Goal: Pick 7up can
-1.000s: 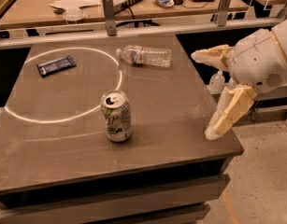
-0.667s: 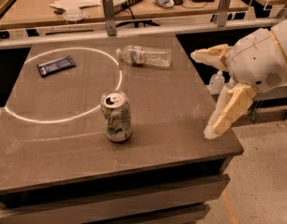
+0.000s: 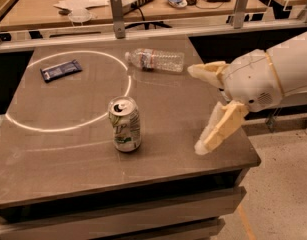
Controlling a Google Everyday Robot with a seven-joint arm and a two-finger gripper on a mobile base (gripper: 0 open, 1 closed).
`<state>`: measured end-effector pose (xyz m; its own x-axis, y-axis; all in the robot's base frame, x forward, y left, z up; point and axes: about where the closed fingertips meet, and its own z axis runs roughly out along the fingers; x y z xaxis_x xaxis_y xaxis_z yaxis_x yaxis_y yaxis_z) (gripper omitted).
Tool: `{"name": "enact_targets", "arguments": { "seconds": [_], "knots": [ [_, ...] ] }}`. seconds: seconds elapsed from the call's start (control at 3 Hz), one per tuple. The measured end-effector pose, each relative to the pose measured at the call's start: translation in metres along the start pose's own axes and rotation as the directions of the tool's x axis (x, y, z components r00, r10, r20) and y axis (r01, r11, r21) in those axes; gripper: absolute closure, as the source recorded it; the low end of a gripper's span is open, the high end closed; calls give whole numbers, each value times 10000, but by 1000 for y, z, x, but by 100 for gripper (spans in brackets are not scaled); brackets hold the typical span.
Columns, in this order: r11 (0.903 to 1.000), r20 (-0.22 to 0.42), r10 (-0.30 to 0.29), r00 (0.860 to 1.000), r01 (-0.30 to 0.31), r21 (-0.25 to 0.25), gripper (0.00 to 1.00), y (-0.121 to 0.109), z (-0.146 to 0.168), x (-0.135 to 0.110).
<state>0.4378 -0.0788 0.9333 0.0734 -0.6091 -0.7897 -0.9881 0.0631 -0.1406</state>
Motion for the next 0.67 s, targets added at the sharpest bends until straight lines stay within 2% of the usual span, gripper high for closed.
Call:
{"name": "enact_targets", "arguments": {
  "seconds": [0.33,0.67],
  "knots": [
    [9974,1526,-131,9882,237,-676,0,5,60,-14],
    [9926,2194,-254,9753,506,-1104,0,9,91,-24]
  ]
}}
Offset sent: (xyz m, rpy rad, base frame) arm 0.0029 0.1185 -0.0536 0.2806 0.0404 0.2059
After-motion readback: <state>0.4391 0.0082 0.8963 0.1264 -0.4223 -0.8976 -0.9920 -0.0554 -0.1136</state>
